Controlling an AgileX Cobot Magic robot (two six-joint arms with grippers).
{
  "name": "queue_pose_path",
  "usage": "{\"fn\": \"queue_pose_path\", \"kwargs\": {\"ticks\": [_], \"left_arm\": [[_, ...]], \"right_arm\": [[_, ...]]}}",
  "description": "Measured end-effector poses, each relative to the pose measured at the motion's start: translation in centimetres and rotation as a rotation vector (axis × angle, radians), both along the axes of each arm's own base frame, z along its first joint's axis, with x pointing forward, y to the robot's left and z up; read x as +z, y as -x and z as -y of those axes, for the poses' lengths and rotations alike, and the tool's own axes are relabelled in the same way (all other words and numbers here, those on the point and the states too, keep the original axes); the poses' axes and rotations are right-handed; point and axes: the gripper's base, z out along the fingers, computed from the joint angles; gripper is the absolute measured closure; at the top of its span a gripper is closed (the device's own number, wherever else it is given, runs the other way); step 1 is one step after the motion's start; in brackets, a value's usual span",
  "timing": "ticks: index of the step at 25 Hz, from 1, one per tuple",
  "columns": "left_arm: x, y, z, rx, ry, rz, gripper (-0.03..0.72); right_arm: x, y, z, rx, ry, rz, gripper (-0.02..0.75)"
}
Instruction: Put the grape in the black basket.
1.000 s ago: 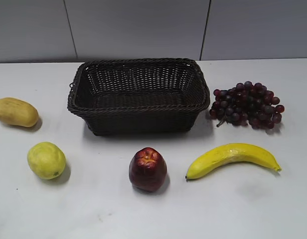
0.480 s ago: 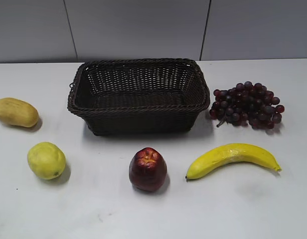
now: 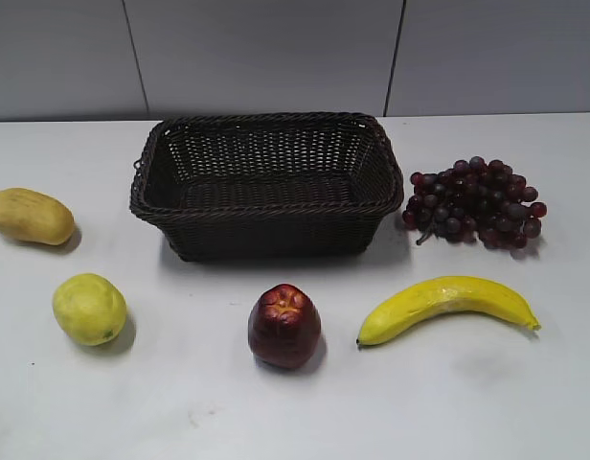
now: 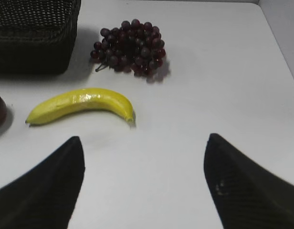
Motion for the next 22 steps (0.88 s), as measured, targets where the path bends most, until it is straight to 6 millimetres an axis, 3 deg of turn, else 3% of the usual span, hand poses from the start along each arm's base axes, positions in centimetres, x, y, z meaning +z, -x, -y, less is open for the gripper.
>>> {"fn": "queue_pose_path", "kwargs": {"ticks": [4, 9, 14, 22], "left_arm": [[0.0, 0.0, 0.0, 0.000, 0.000, 0.000, 0.455], [0.0, 0.0, 0.0, 0.000, 0.000, 0.000, 0.454], [0.0, 0.0, 0.0, 0.000, 0.000, 0.000, 0.452], [0.0, 0.0, 0.0, 0.000, 0.000, 0.000, 0.452]], "right_arm": [[2.5, -3.0, -0.1, -0.024, -0.028, 0.174, 0.148], [3.4, -8.6, -0.4, -0.050, 0.002, 0.196, 0.148], [1.8, -15.1, -1.0, -0.058, 0.021, 0.128, 0.148], [-0.9, -25.2, -2.0, -0.051, 0.059, -0.148, 0.148]]}}
